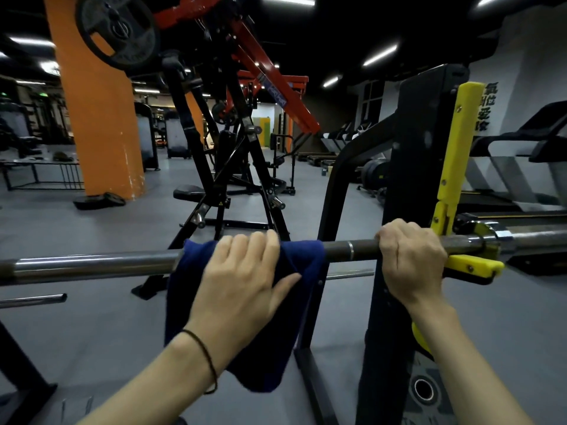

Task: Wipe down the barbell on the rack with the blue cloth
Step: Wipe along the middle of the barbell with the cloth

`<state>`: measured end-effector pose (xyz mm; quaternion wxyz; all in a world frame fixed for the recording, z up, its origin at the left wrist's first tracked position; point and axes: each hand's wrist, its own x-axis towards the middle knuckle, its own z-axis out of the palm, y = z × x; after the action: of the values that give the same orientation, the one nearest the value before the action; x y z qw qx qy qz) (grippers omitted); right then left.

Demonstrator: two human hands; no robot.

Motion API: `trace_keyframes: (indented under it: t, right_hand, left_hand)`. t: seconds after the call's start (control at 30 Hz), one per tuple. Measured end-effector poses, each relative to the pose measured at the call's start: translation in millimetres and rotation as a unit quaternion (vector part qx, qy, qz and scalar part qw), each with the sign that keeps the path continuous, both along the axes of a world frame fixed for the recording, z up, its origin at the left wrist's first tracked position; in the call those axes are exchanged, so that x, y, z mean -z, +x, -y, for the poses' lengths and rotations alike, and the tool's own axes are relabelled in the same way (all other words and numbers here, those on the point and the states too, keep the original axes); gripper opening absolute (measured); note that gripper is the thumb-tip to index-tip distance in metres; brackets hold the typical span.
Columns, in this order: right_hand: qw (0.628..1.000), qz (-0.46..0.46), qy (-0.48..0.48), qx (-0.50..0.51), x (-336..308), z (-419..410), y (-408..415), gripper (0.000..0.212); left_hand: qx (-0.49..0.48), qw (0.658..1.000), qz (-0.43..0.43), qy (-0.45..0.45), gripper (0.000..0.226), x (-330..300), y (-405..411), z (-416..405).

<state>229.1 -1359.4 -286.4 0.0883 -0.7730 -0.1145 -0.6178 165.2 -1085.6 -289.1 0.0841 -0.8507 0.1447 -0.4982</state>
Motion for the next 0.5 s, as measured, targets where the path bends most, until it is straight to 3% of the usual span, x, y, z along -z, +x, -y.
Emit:
trace_keyframes:
  t: [0.23,0.37,0.5]
  right_hand:
    - [1.0,0.012,-0.002,-0.025,12,4,1,0.046]
    - [0.999,0.008,-0.012,-0.043,11,11,1,0.045]
    - [0.999,0.02,0.01,-0.031,11,6,3,0.052]
  left_hand:
    - [0.029,0.999,-0.008,0.024,0.053,0,28,109]
    - [0.054,0.997,0.021,0.044,0.044,-9,29,79]
    - [0.02,0.999,-0.016,0.043,0.044,-15,14,22]
